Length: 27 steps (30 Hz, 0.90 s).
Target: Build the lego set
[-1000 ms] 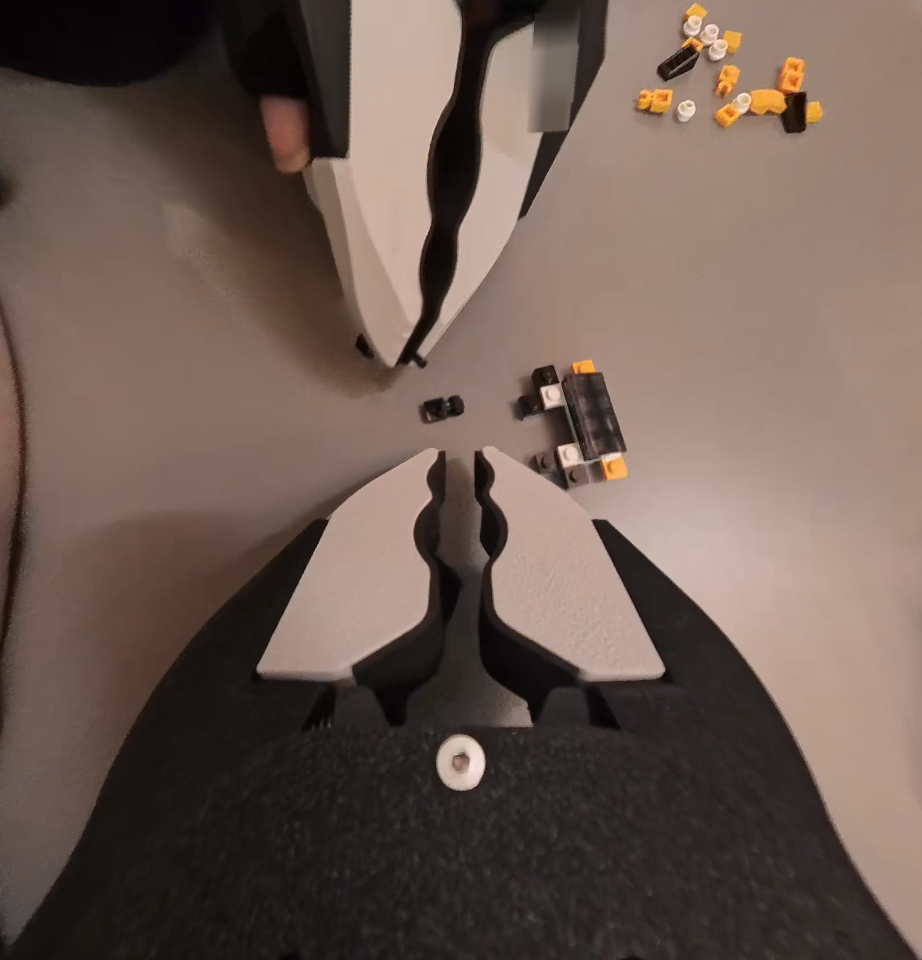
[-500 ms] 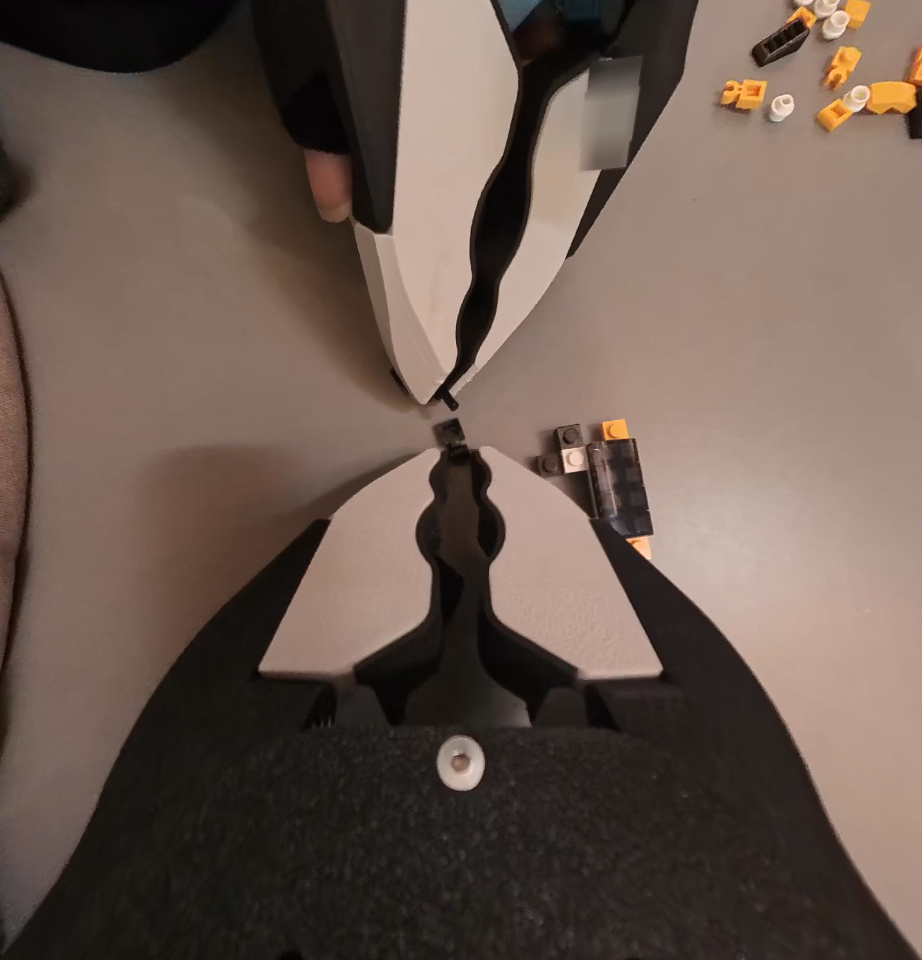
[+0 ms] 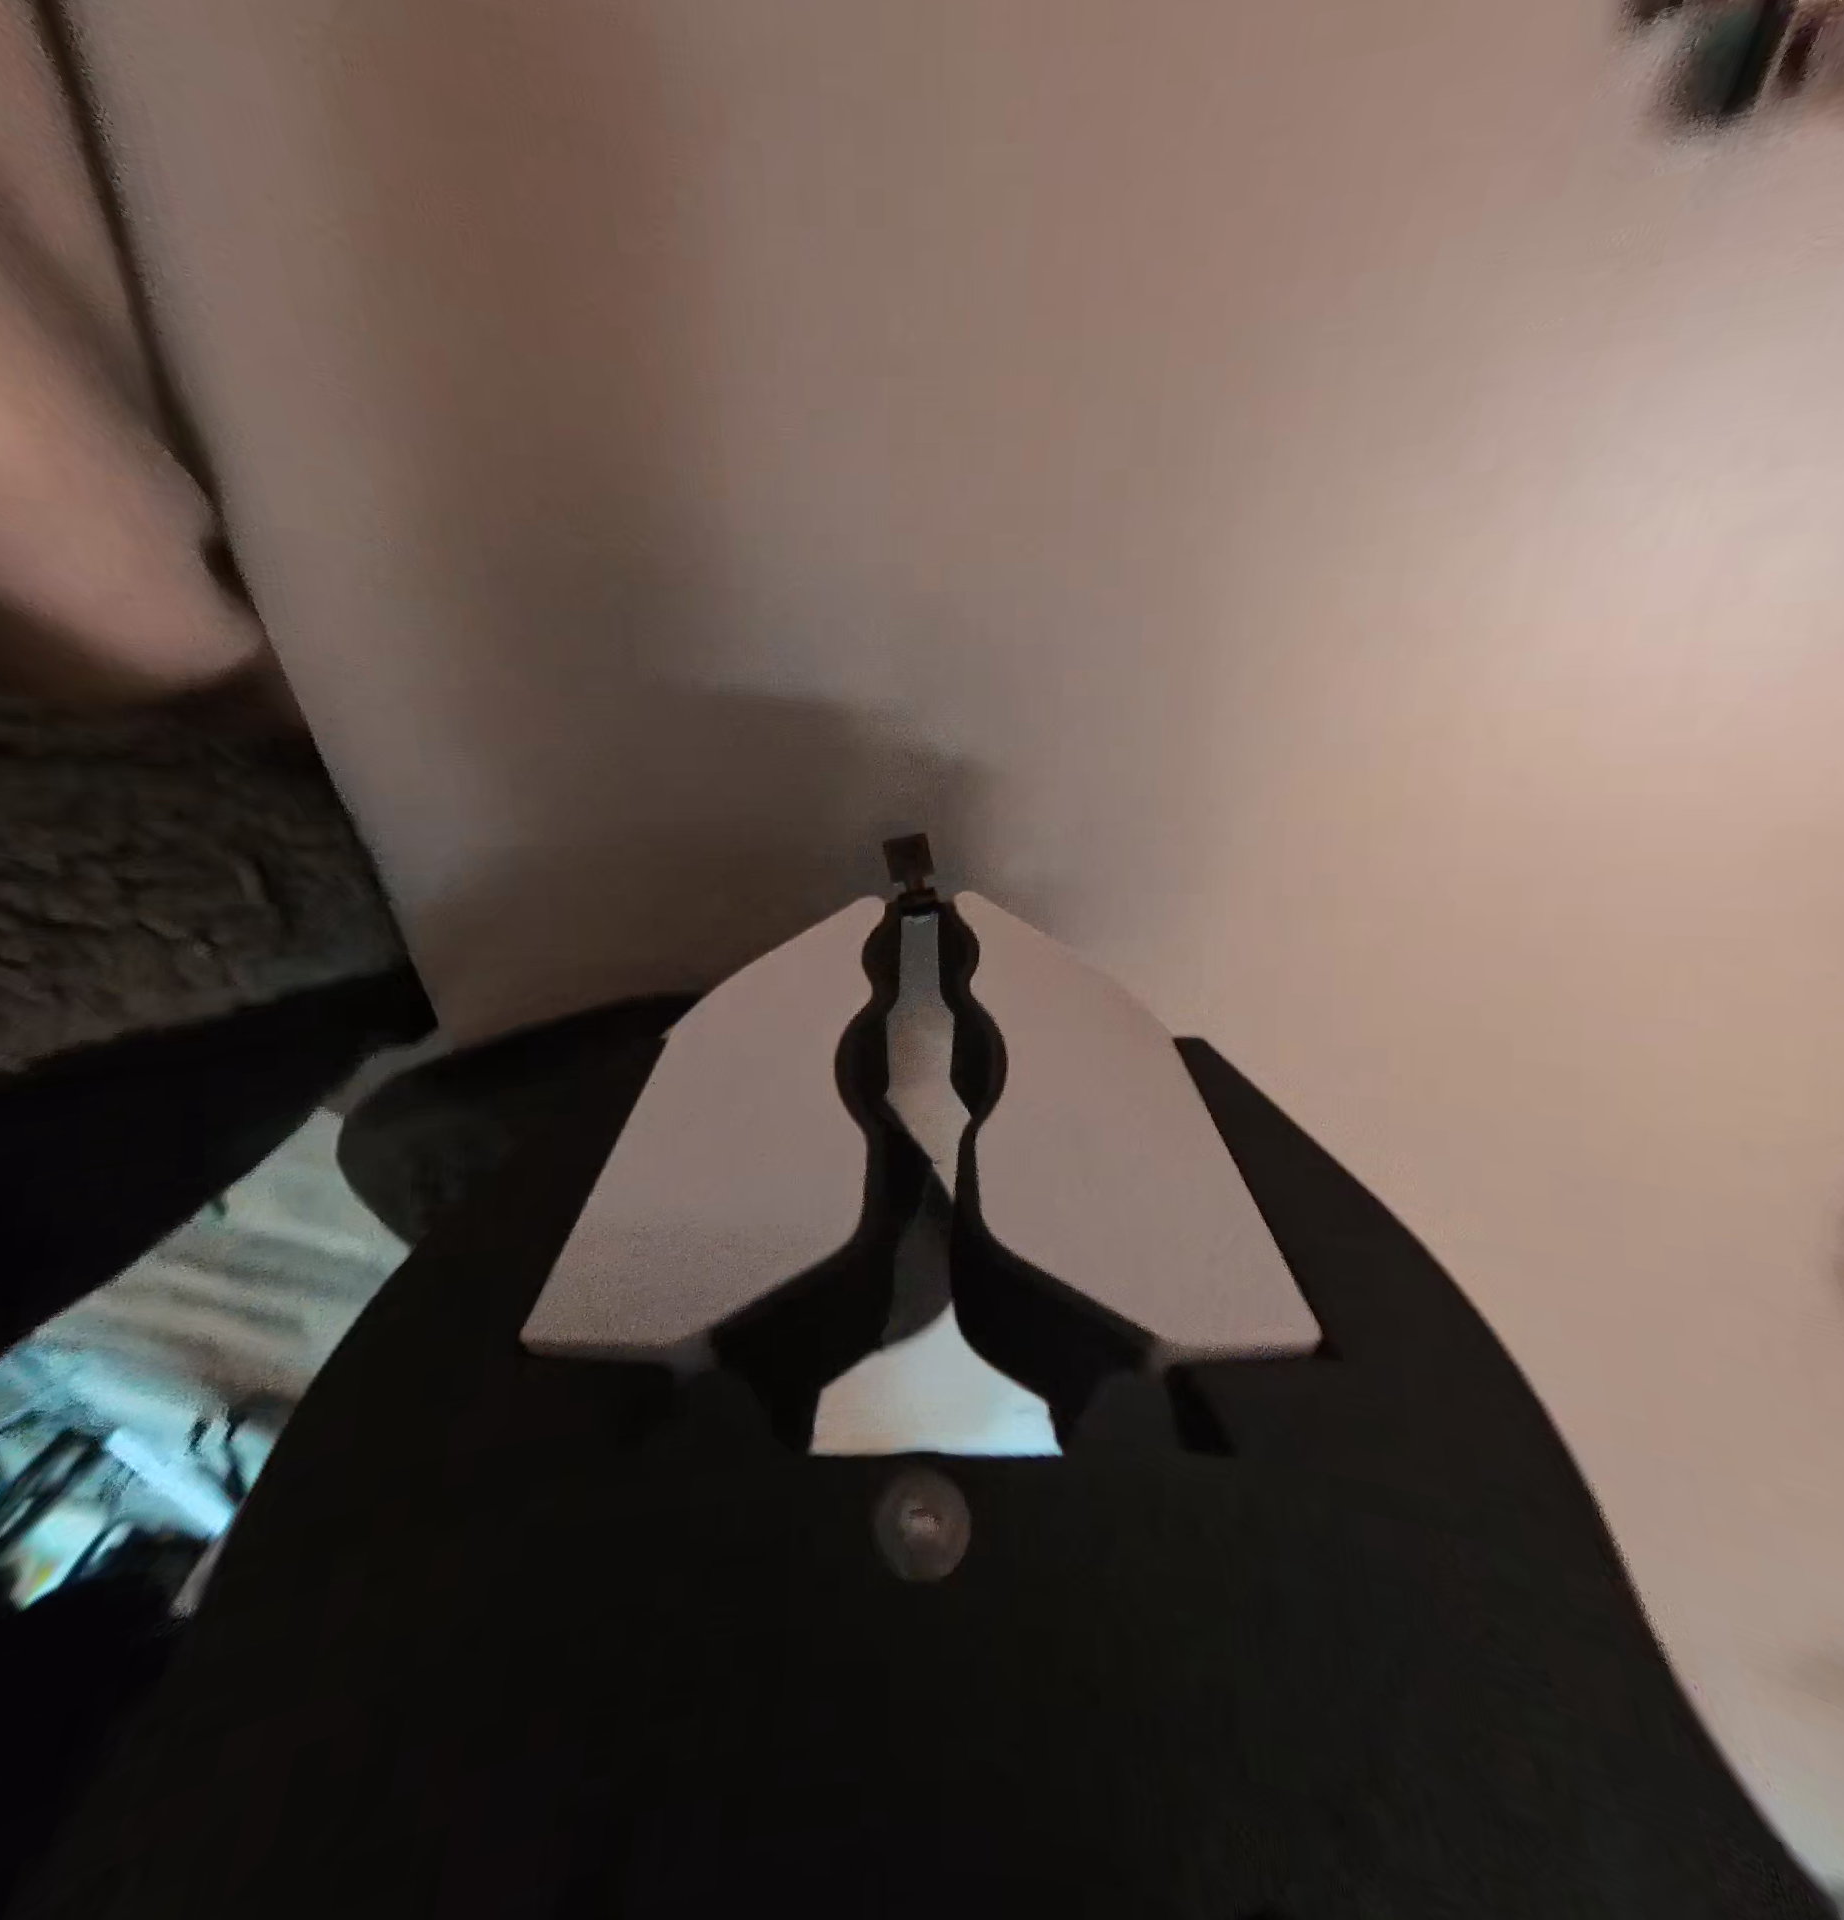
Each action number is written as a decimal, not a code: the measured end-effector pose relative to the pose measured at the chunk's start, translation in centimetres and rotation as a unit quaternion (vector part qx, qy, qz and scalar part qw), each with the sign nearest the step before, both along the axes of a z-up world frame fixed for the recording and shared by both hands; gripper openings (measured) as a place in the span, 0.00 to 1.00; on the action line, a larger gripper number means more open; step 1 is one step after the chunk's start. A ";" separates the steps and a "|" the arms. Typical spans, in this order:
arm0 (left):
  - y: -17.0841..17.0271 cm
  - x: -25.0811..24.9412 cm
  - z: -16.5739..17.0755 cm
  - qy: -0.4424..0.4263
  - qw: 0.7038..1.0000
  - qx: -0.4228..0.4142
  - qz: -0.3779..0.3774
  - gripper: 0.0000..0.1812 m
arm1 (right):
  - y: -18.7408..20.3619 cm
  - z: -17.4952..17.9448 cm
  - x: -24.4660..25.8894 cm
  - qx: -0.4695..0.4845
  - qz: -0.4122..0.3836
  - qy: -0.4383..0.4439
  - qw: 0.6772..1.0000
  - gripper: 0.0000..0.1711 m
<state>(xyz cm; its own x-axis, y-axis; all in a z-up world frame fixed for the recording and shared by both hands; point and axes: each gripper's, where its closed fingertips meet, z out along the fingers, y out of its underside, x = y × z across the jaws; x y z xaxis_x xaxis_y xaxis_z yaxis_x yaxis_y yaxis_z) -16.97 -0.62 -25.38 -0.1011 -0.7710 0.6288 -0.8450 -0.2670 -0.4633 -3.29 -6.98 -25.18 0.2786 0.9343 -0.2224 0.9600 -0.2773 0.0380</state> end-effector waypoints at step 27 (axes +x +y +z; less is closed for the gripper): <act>-0.7 0.1 0.0 -0.006 1.000 0.004 -0.009 0.01 | 3.7 0.1 -2.4 0.121 -0.200 0.154 0.960 0.09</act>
<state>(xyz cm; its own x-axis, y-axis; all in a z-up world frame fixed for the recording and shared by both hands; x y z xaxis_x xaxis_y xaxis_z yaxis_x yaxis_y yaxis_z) -16.92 -1.34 -25.34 -0.1218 -0.7745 0.6207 -0.8445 -0.2478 -0.4749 -5.72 -3.31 -25.08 0.5811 0.8014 -0.1416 0.7311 -0.5905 -0.3417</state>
